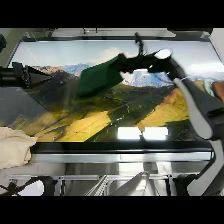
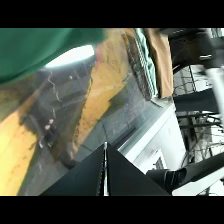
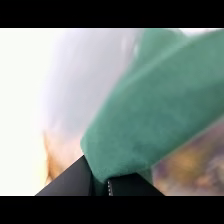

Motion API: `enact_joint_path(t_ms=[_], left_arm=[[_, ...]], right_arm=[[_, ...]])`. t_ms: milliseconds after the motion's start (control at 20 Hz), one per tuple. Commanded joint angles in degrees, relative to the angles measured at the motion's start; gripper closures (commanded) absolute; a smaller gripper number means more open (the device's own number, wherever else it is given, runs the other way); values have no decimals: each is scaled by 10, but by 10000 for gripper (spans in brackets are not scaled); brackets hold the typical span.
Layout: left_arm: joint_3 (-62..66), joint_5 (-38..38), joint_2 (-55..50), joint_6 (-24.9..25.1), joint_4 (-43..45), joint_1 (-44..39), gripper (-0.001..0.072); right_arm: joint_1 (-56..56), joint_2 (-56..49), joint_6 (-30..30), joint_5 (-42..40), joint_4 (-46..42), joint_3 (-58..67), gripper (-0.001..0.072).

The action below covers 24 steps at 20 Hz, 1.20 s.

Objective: Fold the shirts.

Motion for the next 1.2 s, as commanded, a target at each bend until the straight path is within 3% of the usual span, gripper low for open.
enact_joint_path(t_ms=[0,350,600,700,800,950,1050,1150], left_arm=[[0,-2,0,-2,0,0,698],[0,-2,0,-1,1,0,698],[0,-1,0,-1,1,0,698],[0,2,0,-1,1,0,698],[0,12,0,-1,0,0,699],[0,22,0,-1,0,0,699],[0,31,0,-1,0,0,699],[0,30,0,-2,0,0,699]], right_arm=[[-97,113,70,-41,-106,1,700],[-383,164,96,36,-113,1,699],[-523,119,58,-7,-103,11,699],[-565,67,25,10,-14,59,699],[-598,23,-34,23,138,125,698],[-634,20,-173,7,326,142,696],[-661,22,-193,37,306,141,693],[-682,22,-103,87,191,130,697]])
